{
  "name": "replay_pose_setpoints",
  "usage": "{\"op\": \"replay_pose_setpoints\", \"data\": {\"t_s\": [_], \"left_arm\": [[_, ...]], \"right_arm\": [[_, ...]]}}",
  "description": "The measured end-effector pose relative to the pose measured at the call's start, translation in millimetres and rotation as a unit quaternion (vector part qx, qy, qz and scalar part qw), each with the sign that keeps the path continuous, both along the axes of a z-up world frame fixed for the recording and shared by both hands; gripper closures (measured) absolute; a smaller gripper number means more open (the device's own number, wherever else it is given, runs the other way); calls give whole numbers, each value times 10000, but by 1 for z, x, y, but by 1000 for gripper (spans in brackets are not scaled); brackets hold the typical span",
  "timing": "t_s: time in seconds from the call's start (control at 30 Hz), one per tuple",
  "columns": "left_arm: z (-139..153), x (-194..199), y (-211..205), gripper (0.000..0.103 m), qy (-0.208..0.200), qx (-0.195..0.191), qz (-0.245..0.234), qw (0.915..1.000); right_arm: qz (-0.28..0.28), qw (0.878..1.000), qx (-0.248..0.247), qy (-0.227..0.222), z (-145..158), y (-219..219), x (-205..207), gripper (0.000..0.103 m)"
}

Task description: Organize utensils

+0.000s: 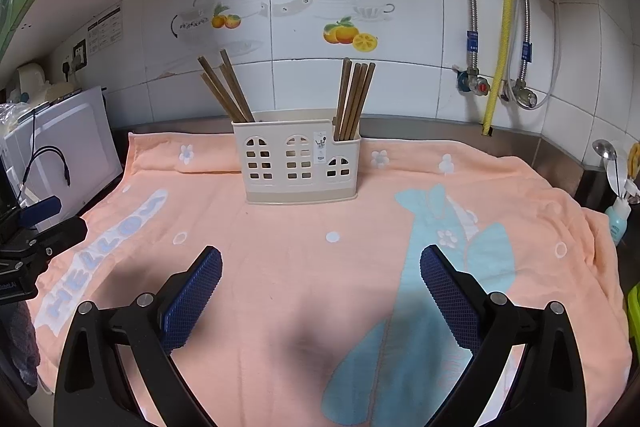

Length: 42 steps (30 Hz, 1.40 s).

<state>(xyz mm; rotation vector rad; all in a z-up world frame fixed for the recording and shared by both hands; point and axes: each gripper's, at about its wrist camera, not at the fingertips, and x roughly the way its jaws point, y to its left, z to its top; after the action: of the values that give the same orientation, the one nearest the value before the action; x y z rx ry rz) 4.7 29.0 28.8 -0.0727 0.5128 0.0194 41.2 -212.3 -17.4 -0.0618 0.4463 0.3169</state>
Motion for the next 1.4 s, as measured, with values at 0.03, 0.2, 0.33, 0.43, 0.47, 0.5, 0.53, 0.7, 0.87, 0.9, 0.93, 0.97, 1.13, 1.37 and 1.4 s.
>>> {"op": "replay_pose_setpoints", "data": {"t_s": [0.03,0.2,0.33,0.43,0.47,0.5,0.53,0.7,0.87,0.9,0.93,0.97,1.13,1.37,1.4], "left_arm": [[0,0,0,5,3,2,-2,10000],[0,0,-1,5,17,50,55,10000],[0,0,0,5,16,45,50,10000],[-1,1,-1,5,13,46,40,10000],[-1,1,-1,5,16,48,43,10000],[-1,1,-1,5,25,48,46,10000],[-1,1,-1,5,25,44,53,10000],[-2,1,0,5,34,31,67,10000],[-4,1,1,5,56,19,74,10000],[-5,2,1,5,61,22,72,10000],[-5,1,1,5,63,24,68,10000],[-5,1,1,5,66,25,70,10000],[-5,1,0,5,76,26,66,9999],[-6,1,-2,5,78,21,65,9999],[-6,1,-2,5,75,15,55,10000]], "right_arm": [[-4,10000,3,-3,0,0,0,7],[-14,10000,6,-7,0,-1,0,7],[-11,10000,8,1,0,-1,0,7],[-15,10000,8,-13,0,-1,0,7],[-17,10000,17,-16,1,-2,0,7],[-15,10000,19,-19,1,-2,0,7],[-18,10000,15,-22,1,-2,0,7],[-21,10000,7,2,-1,-3,1,7],[6,10000,-6,26,-2,-2,2,7],[12,10000,-4,30,-3,-2,2,7],[14,10000,-2,32,-3,-2,2,7],[16,10000,2,32,-3,-2,2,7],[11,10000,0,34,-3,-2,2,7],[30,10000,11,53,-5,0,2,7],[34,10000,11,55,-5,0,1,7]]}}
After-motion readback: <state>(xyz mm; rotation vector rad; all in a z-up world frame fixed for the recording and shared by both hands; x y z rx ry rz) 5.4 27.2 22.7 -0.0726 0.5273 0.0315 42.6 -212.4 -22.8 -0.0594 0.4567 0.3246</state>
